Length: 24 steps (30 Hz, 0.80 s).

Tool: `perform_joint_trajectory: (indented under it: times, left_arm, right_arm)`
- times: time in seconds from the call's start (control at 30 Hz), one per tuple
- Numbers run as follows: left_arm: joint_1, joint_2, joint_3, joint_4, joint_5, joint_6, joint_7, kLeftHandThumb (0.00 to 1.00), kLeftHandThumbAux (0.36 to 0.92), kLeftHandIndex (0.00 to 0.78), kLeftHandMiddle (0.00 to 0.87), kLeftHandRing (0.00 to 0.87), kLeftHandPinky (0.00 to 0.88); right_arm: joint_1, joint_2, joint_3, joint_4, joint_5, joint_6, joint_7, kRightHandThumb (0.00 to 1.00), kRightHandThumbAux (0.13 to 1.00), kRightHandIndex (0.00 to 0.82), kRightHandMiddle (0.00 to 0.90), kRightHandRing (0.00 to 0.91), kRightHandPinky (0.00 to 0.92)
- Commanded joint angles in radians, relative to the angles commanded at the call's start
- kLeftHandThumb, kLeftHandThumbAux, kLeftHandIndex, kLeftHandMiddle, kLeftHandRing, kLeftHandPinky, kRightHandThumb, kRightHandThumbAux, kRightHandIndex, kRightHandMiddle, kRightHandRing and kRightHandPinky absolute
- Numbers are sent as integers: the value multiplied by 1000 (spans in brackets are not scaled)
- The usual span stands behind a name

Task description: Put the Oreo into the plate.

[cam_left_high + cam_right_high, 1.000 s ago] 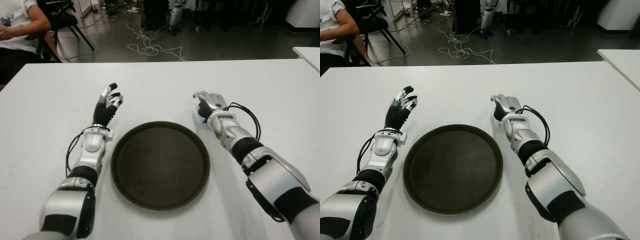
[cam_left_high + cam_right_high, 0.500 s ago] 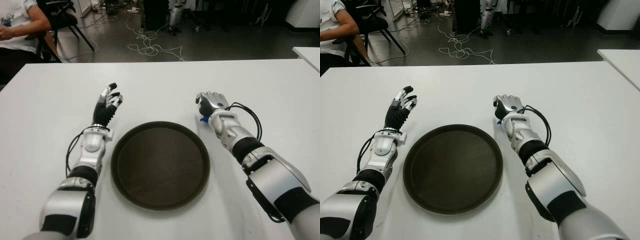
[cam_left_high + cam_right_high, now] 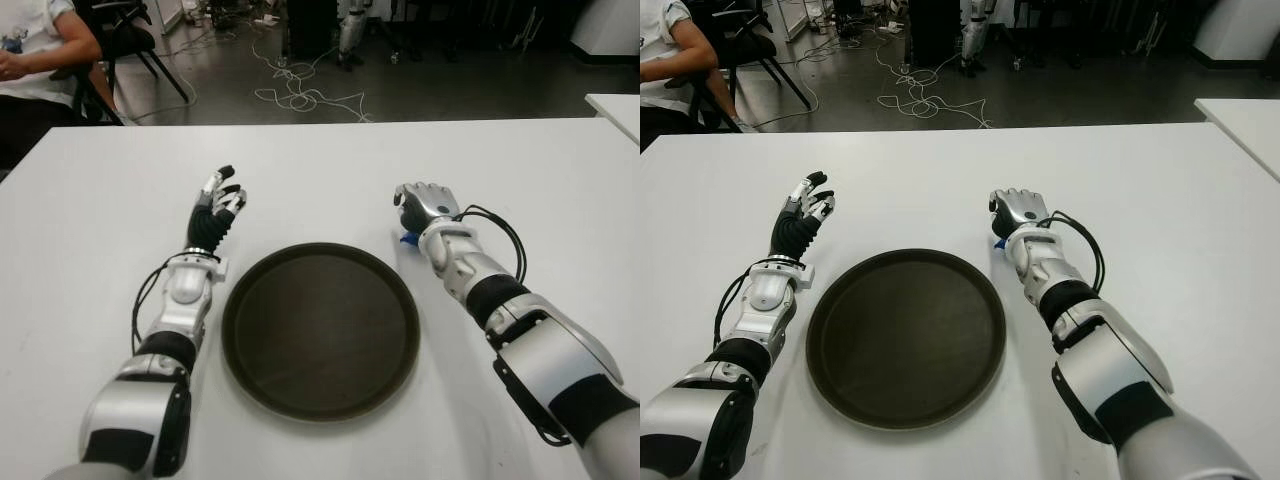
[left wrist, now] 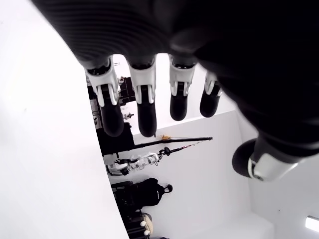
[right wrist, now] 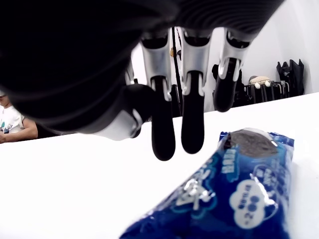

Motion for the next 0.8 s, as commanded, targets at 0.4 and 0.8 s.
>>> perform_joint_trajectory:
  times: [0.4, 0.8]
  left_arm:
    - [6, -3, 5, -4, -12, -21, -18, 651, 471, 70, 113, 138, 221]
    - [7, 1, -6, -4, 6, -28, 5, 689, 489, 66, 114, 139, 208]
  right_arm:
    - [-1, -3, 35, 19, -25, 17, 22, 828, 683, 393, 509, 496, 526]
    - [-16, -6, 84, 48, -51, 24, 90, 216, 333, 26, 32, 31, 31]
